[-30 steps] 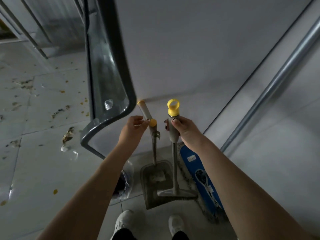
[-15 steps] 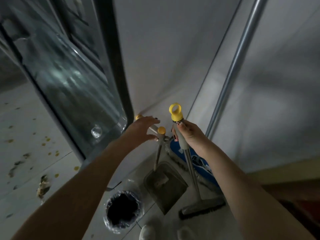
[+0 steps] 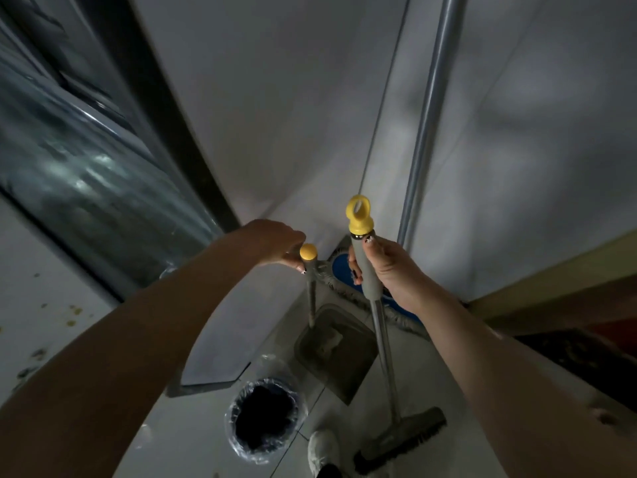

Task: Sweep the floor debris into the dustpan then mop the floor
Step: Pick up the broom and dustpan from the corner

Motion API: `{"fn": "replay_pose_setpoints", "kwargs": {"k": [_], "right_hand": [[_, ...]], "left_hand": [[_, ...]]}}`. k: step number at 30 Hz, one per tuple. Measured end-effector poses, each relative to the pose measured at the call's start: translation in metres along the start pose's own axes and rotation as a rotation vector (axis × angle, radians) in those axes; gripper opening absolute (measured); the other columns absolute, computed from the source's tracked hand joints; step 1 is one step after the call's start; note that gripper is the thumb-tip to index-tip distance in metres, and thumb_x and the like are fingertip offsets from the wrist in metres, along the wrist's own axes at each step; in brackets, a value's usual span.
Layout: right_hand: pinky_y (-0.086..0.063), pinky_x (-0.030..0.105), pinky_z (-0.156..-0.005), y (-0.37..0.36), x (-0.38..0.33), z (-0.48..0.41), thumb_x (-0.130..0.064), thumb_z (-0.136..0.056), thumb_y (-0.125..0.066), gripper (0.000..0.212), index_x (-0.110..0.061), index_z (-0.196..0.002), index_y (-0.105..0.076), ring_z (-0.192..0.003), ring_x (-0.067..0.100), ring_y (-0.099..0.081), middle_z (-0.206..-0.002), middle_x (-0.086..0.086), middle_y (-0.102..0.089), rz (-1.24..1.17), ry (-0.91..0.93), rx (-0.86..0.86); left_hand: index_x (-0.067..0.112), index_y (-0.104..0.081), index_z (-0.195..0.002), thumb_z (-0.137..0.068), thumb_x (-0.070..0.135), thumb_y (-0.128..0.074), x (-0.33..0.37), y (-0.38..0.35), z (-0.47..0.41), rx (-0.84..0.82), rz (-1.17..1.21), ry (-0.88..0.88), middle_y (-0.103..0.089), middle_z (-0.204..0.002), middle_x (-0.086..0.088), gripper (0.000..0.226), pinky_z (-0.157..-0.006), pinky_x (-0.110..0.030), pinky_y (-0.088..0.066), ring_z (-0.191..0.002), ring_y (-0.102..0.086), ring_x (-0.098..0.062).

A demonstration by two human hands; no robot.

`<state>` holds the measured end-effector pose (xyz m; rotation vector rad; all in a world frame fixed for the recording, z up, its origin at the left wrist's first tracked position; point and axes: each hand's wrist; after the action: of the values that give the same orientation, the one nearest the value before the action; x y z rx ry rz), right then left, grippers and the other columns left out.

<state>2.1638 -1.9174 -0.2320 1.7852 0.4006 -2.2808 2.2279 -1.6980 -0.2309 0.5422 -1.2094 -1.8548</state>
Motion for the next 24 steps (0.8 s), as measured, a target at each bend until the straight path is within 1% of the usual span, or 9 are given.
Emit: {"fn": "replay_pose_setpoints", "kwargs": {"k": [3, 6, 8, 12, 14, 17, 19, 22, 24], "right_hand": [[-0.048, 0.020, -0.052, 0.000, 0.003, 0.001, -0.086, -0.046, -0.061, 0.082, -0.010, -0.075, -0.055, -0.048, 0.009, -0.054, -0.060, 0.002, -0.056, -0.020, 0.014, 0.029], [-0.047, 0.020, -0.052, 0.000, 0.003, 0.004, -0.085, -0.050, -0.060, 0.077, -0.012, -0.075, -0.055, -0.049, 0.009, -0.054, -0.056, -0.003, -0.058, -0.035, 0.017, 0.044], [-0.047, 0.020, -0.052, 0.000, 0.000, 0.005, -0.085, -0.051, -0.059, 0.077, -0.013, -0.075, -0.056, -0.049, 0.009, -0.054, -0.056, -0.004, -0.059, -0.028, 0.015, 0.053], [-0.047, 0.019, -0.052, 0.001, -0.007, 0.010, -0.087, -0.047, -0.060, 0.081, -0.011, -0.076, -0.056, -0.049, 0.009, -0.054, -0.056, -0.004, -0.059, -0.030, 0.008, 0.053], [-0.047, 0.019, -0.052, 0.002, -0.011, 0.013, -0.088, -0.044, -0.059, 0.084, -0.010, -0.075, -0.056, -0.049, 0.009, -0.054, -0.057, -0.003, -0.059, -0.029, 0.008, 0.055], [-0.046, 0.021, -0.053, 0.006, -0.015, 0.022, -0.089, -0.040, -0.060, 0.087, -0.009, -0.075, -0.055, -0.049, 0.011, -0.052, -0.060, 0.003, -0.056, -0.034, 0.009, 0.073], [-0.046, 0.022, -0.053, 0.009, -0.016, 0.028, -0.089, -0.041, -0.059, 0.089, -0.008, -0.076, -0.055, -0.049, 0.012, -0.051, -0.063, 0.007, -0.054, -0.023, 0.017, 0.077], [-0.047, 0.020, -0.053, 0.016, -0.016, 0.039, -0.090, -0.043, -0.057, 0.089, -0.007, -0.076, -0.055, -0.049, 0.011, -0.053, -0.064, 0.008, -0.056, 0.012, 0.017, 0.095], [-0.048, 0.018, -0.052, 0.023, -0.018, 0.045, -0.089, -0.046, -0.057, 0.086, -0.008, -0.074, -0.055, -0.047, 0.008, -0.054, -0.059, 0.003, -0.059, 0.037, 0.037, 0.115]], "left_hand": [[0.018, -0.044, -0.107, -0.085, 0.059, -0.050, 0.003, -0.006, -0.003, -0.017, -0.016, -0.003, -0.057, -0.090, 0.002, 0.047, -0.073, -0.027, -0.039, -0.081, -0.052, -0.016], [0.023, -0.038, -0.097, -0.083, 0.064, -0.048, 0.009, -0.007, -0.005, -0.048, -0.005, -0.007, -0.050, -0.077, 0.008, 0.044, -0.064, -0.025, -0.031, -0.071, -0.048, -0.013], [0.024, -0.038, -0.093, -0.082, 0.066, -0.049, 0.016, -0.006, -0.006, -0.076, 0.047, -0.003, -0.047, -0.071, 0.009, 0.044, -0.061, -0.026, -0.029, -0.068, -0.046, -0.011], [0.016, -0.052, -0.092, -0.081, 0.063, -0.054, 0.034, -0.006, -0.006, -0.134, 0.293, 0.028, -0.061, -0.074, 0.000, 0.048, -0.061, -0.025, -0.036, -0.066, -0.054, -0.013], [0.011, -0.057, -0.090, -0.083, 0.059, -0.055, 0.041, -0.005, -0.005, -0.149, 0.444, 0.027, -0.062, -0.068, -0.001, 0.048, -0.059, -0.023, -0.039, -0.060, -0.056, -0.013], [0.014, -0.054, -0.075, -0.084, 0.056, -0.056, 0.054, -0.004, -0.005, -0.155, 0.576, 0.035, -0.056, -0.056, 0.003, 0.044, -0.052, -0.020, -0.039, -0.048, -0.052, -0.009], [0.018, -0.052, -0.067, -0.084, 0.054, -0.057, 0.063, -0.003, -0.005, -0.158, 0.662, 0.065, -0.053, -0.052, 0.004, 0.040, -0.049, -0.017, -0.041, -0.042, -0.049, -0.006], [0.020, -0.054, -0.068, -0.089, 0.045, -0.055, 0.076, -0.002, -0.002, -0.192, 0.813, 0.109, -0.054, -0.057, 0.001, 0.033, -0.045, -0.016, -0.045, -0.040, -0.055, -0.006], [0.018, -0.055, -0.073, -0.092, 0.041, -0.053, 0.086, 0.001, 0.003, -0.248, 0.948, 0.125, -0.057, -0.063, -0.002, 0.029, -0.045, -0.018, -0.049, -0.044, -0.062, -0.009]]}}
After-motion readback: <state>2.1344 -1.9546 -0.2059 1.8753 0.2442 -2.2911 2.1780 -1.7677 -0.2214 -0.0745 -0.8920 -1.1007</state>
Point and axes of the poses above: each hand's wrist, its own z-axis away from the middle knuckle, its own y-axis out of the back of the hand, x = y × z
